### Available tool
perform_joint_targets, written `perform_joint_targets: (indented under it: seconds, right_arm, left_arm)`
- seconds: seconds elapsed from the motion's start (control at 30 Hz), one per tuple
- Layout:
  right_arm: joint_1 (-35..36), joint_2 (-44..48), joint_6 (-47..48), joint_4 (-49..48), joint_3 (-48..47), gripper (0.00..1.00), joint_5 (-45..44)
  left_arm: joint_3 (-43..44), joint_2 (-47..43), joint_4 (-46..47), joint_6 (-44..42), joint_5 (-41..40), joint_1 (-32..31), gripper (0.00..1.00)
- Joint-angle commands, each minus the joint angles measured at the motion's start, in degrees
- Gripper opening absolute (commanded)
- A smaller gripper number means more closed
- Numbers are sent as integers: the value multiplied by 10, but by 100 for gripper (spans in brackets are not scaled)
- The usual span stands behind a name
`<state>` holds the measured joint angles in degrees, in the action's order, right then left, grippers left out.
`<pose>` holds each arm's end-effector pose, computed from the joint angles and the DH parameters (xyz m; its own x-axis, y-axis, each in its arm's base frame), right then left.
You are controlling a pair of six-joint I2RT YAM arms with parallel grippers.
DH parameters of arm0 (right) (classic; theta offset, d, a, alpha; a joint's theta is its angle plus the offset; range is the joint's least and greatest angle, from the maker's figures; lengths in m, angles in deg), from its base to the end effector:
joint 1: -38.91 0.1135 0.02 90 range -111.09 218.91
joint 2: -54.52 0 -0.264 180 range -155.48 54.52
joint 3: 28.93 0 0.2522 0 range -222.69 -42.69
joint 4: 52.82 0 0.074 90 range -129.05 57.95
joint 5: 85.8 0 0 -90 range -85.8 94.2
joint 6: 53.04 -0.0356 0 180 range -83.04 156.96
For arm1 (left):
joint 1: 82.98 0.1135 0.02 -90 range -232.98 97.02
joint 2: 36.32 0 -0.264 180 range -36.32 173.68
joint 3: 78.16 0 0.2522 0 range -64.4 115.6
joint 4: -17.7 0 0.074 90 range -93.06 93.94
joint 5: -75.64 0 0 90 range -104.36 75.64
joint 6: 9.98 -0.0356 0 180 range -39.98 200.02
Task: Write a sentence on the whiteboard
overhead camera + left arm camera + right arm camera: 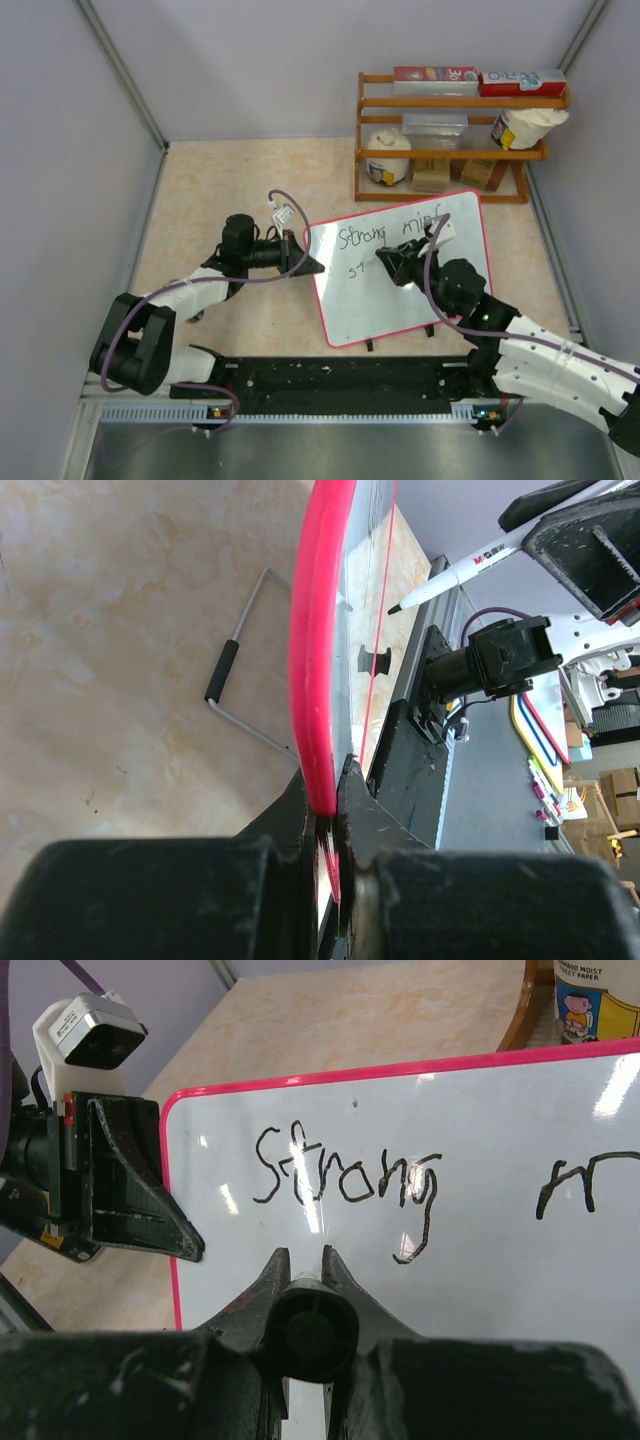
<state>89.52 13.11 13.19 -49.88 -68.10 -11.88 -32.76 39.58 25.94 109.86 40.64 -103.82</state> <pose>0.1230 0.1342 0.2685 -0.2812 0.2678 -0.9215 -0.4963 0.7813 0.3785 0.2330 -0.1199 0.2058 -0.7612 -0.0156 -0.6484 0.6154 0.2981 -0.7297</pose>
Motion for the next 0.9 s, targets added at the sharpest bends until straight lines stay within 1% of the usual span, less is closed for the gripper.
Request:
perform_joint_targets:
  seconds: [0.0,0.43,0.87]
  right_arm:
    - [5,-10,8,-43,-36,0,-6]
    - [5,-55,4,-55,-29,0,-19]
    - [5,-24,-3,-6,2,0,-10]
  left_arm:
    - [-6,7,-25,-106,-70,-5,0]
    - [-11,5,-22,-106,-68,-5,0]
    - [-11,1,-25,-108,-70,-5,0]
